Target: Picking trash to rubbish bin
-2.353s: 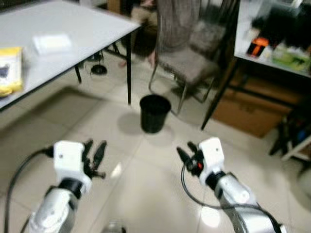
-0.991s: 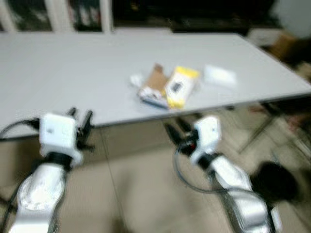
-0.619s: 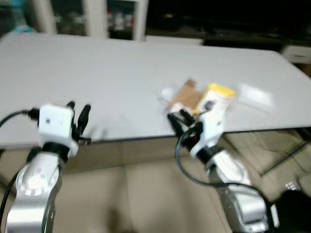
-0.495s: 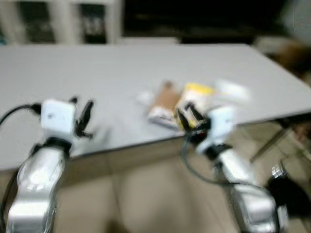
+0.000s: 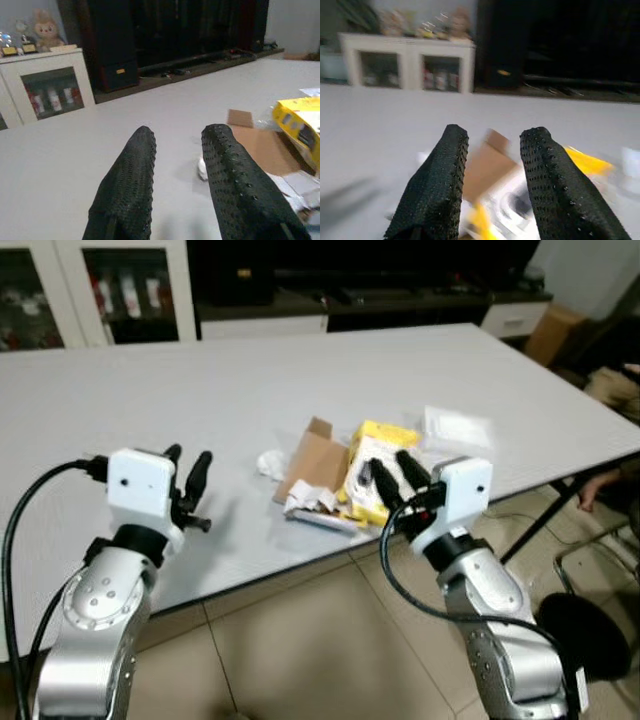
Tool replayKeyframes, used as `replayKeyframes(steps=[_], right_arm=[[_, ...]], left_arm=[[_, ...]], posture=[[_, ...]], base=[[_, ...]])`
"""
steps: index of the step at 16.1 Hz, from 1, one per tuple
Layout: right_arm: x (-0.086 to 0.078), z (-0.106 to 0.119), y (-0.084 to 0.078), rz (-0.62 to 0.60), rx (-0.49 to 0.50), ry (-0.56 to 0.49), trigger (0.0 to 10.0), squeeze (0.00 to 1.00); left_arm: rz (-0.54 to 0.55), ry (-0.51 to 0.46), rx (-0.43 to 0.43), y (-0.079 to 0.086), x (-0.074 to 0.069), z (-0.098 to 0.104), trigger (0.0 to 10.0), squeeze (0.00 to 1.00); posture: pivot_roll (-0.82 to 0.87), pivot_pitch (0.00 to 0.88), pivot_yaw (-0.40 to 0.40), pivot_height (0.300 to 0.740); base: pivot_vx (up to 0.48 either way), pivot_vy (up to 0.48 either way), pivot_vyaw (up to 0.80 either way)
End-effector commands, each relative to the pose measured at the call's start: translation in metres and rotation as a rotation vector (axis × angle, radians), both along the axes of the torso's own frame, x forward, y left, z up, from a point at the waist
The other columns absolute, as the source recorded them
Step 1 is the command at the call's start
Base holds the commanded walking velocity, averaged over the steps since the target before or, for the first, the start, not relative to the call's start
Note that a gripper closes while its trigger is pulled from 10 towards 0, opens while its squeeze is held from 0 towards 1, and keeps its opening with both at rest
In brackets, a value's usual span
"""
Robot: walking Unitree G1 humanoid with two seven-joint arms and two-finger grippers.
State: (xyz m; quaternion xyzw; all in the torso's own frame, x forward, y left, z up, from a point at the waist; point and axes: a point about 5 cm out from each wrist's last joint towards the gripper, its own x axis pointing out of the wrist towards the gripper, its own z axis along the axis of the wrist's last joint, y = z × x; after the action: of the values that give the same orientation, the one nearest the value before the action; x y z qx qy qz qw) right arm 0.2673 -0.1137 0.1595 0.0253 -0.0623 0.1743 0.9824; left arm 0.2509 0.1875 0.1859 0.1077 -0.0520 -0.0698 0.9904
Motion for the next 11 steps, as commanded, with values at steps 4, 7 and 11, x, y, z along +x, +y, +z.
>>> replayKeyframes(steps=[4, 7, 11], right_arm=[[0.014, -0.016, -0.037, -0.281, -0.146, 0.041, 10.0, 0.0], [0.014, -0.014, -0.045, -0.298, -0.113, 0.057, 10.0, 0.0], [0.008, -0.013, -0.037, -0.245, -0.12, 0.057, 10.0, 0.0]], left_arm=[[-0.011, 0.054, -0.064, -0.008, 0.013, -0.013, 10.0, 0.0], [-0.078, 0.038, -0.036, -0.023, 0.019, -0.015, 10.0, 0.0], [-0.08, 0.009, -0.058, -0.023, 0.022, -0.011, 10.0, 0.0]], posture=[[0.07, 0.04, -0.035, 0.74], [0.05, 0.054, -0.032, 0.74], [0.03, 0.054, -0.053, 0.74]], base=[[0.0, 0.0, 0.0], [0.0, 0.0, 0.0], [0.138, 0.0, -0.75]])
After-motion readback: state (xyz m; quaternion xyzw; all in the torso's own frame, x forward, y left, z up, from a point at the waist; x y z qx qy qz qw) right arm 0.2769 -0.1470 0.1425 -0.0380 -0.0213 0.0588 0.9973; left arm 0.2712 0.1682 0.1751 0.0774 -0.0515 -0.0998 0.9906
